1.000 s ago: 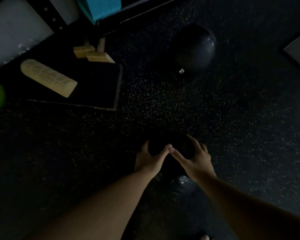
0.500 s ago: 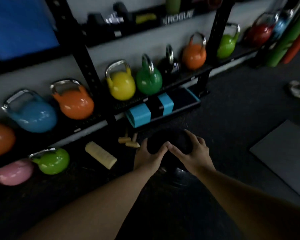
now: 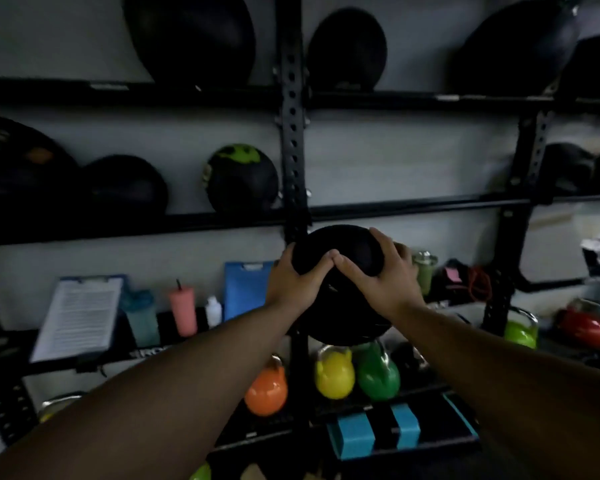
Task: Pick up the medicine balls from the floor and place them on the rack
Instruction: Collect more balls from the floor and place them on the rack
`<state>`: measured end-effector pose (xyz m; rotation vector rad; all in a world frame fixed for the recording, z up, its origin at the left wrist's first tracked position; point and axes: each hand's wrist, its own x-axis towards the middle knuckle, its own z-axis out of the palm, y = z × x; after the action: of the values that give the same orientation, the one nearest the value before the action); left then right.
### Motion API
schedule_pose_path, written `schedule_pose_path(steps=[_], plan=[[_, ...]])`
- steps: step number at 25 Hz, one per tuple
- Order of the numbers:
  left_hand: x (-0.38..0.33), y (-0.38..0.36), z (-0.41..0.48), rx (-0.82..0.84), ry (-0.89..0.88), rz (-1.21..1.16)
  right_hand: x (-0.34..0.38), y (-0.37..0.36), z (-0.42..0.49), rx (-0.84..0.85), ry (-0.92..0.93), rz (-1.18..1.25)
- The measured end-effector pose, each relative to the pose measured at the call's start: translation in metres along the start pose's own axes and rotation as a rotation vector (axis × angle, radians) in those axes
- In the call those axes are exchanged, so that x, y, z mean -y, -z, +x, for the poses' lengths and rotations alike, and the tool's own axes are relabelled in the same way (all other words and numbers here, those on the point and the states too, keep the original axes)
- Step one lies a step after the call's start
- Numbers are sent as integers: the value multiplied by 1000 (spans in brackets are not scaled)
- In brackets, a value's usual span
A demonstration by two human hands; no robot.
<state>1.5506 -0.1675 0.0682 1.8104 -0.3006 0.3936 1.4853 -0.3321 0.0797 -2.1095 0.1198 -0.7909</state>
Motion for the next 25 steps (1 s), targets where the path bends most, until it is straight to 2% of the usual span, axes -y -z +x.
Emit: schedule_pose_path(steps=[3, 6, 11, 16, 20, 25], plan=[[-57, 79, 27, -101, -70, 54, 87, -13, 18, -4, 108, 96], [-89, 131, 51, -119, -116, 43, 144, -27, 35, -3, 177, 171], [-110, 154, 104, -94, -186, -3, 188, -37, 76, -74, 219, 135], [-107, 117, 164, -12, -232, -56, 172, -40, 126, -207, 223, 93], [-92, 63, 210, -14, -202, -71, 137, -40, 176, -225, 218, 49], [-85, -37, 302, -22, -228, 37, 49, -42, 288, -266, 198, 105]])
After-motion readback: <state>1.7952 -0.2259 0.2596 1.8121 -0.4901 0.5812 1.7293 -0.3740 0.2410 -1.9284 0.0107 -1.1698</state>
